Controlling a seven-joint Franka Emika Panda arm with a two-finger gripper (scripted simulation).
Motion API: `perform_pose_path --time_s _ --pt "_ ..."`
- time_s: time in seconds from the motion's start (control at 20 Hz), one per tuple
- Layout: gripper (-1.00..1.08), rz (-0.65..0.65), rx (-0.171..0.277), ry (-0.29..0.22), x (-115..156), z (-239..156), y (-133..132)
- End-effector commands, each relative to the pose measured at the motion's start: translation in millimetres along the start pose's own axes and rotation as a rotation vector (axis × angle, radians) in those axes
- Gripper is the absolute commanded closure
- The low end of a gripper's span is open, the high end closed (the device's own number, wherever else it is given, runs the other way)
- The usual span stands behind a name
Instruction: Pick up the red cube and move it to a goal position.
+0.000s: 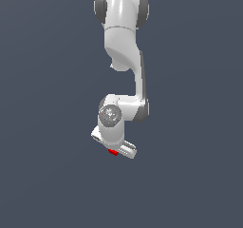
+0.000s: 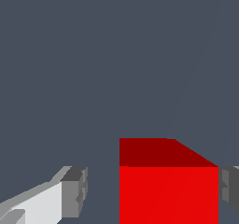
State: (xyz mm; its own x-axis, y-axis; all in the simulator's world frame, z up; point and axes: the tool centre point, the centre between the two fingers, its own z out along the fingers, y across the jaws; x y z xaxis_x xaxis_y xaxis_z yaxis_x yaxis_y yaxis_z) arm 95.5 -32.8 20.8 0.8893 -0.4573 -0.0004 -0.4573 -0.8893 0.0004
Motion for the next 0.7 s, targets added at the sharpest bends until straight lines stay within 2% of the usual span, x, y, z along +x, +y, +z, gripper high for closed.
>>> perform_pose_path --time_s 0.0,0.05,0.65 --pt "-0.92 0.004 0.000 0.000 1.1 0.8 -0.5" --pt "1.08 0.004 0.000 0.000 1.1 0.8 -0.5" --pt "1.08 0.004 0.000 0.000 0.5 0.5 -0.4"
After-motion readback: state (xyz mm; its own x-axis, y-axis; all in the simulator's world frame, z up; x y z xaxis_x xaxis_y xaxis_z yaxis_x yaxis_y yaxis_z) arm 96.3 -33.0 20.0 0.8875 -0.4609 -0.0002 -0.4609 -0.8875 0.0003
